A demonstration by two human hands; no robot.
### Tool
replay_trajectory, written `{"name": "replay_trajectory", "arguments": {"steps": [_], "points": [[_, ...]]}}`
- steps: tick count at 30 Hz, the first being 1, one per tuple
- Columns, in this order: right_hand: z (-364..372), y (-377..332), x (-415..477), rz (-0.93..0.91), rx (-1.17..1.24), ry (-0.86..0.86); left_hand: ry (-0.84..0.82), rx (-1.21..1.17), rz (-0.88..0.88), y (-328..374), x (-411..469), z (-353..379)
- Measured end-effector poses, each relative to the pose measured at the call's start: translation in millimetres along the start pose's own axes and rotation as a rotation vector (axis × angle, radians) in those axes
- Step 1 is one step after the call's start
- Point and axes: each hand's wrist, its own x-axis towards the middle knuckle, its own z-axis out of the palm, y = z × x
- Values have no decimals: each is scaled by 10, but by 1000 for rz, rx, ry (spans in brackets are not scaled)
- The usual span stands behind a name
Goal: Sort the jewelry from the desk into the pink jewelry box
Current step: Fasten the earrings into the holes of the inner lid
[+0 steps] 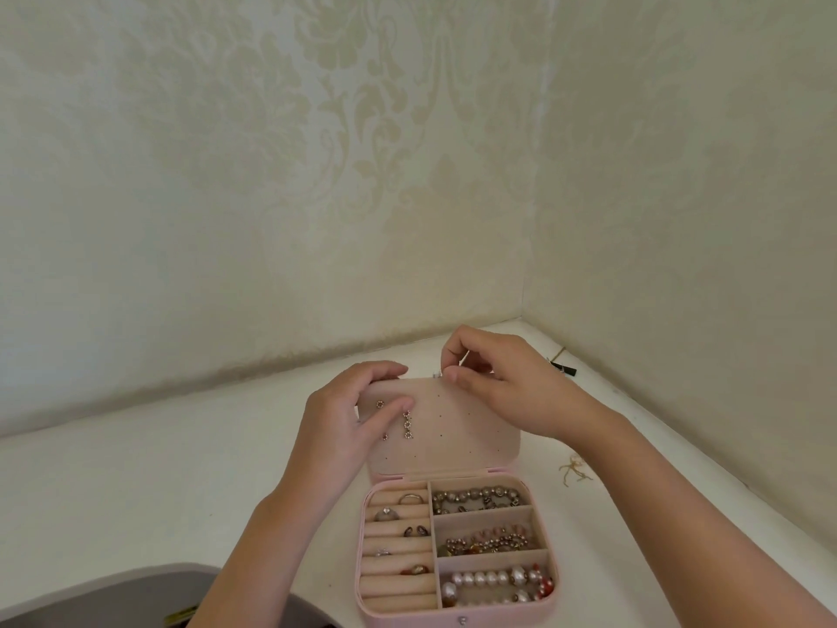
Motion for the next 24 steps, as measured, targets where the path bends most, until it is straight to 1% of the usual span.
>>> {"name": "replay_trajectory", "arguments": {"steps": [3, 7, 11, 13, 17, 24], "points": [[-90, -10, 56, 65, 132, -107, -37, 34, 56, 64, -70, -80], [-191, -58, 186, 155, 308, -379, -93, 84, 176, 92, -204, -170], [-78, -102, 331, 190, 277, -641, -134, 131, 290, 62, -326, -233], [-4, -115, 367, 198, 245, -734, -144, 146, 313, 63, -354, -245], [32, -139, 371, 175, 189, -810, -162, 159, 320, 66, -394, -260], [43, -172, 345, 163, 183, -801, -168, 158, 316, 58, -388, -261]]}}
